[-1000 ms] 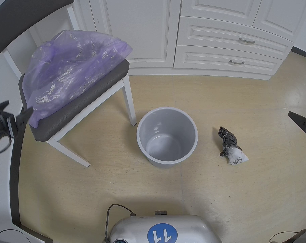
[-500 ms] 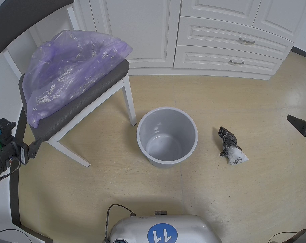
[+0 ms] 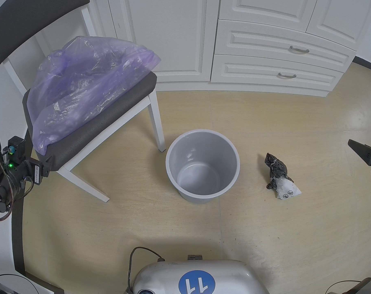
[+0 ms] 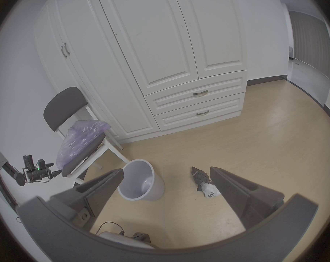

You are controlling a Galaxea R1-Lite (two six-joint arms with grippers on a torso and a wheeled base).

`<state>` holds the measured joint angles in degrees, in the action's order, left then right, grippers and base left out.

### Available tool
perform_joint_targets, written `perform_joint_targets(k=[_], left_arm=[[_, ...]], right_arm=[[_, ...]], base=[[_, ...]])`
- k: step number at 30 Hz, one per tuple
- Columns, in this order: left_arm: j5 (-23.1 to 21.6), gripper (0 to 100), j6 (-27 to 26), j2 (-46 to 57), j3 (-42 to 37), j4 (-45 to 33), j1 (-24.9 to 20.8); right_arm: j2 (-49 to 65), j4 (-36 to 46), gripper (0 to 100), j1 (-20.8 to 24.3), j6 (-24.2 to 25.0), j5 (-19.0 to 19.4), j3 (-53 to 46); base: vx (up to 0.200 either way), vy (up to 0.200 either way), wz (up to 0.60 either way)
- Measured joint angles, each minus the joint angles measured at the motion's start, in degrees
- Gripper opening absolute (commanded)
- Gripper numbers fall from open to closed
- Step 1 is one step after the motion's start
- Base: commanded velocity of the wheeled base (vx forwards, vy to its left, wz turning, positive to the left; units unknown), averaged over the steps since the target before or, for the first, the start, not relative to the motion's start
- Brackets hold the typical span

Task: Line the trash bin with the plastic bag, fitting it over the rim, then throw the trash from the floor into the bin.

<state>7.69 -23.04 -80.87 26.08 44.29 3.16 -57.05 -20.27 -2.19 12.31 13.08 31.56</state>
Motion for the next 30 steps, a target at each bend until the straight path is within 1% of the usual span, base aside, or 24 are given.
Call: perform_joint_targets(k=[12, 15, 22, 27, 30], left_arm=[[0.73, 100, 0.40, -3.89, 0.44, 4.40, 2.90], [0.68, 100, 0.79, -5.38, 0.13, 6.62, 3.91], [0.27, 100, 6.16, -7.63, -0.94, 14.64, 5.63], [-0.26, 100, 7.23, -7.35, -1.77, 15.48, 6.29], [-1.78, 100, 8.84, -7.00, -1.72, 16.77, 6.34]], right_arm=[[0.38, -0.02, 100, 0.00, 0.02, 0.00, -0.04], [0.46, 0.00, 100, 0.00, 0.05, 0.00, -0.04], [0.44, -0.06, 100, 0.00, 0.00, -0.02, -0.17], [0.27, -0.06, 100, 0.00, -0.28, 0.00, -0.91], [0.24, -0.09, 100, 0.00, -0.30, 0.00, -1.05]], base=[[0.000, 0.000, 0.00], [0.000, 0.000, 0.00], [0.000, 0.000, 0.00], [0.000, 0.000, 0.00], [0.000, 0.000, 0.00]])
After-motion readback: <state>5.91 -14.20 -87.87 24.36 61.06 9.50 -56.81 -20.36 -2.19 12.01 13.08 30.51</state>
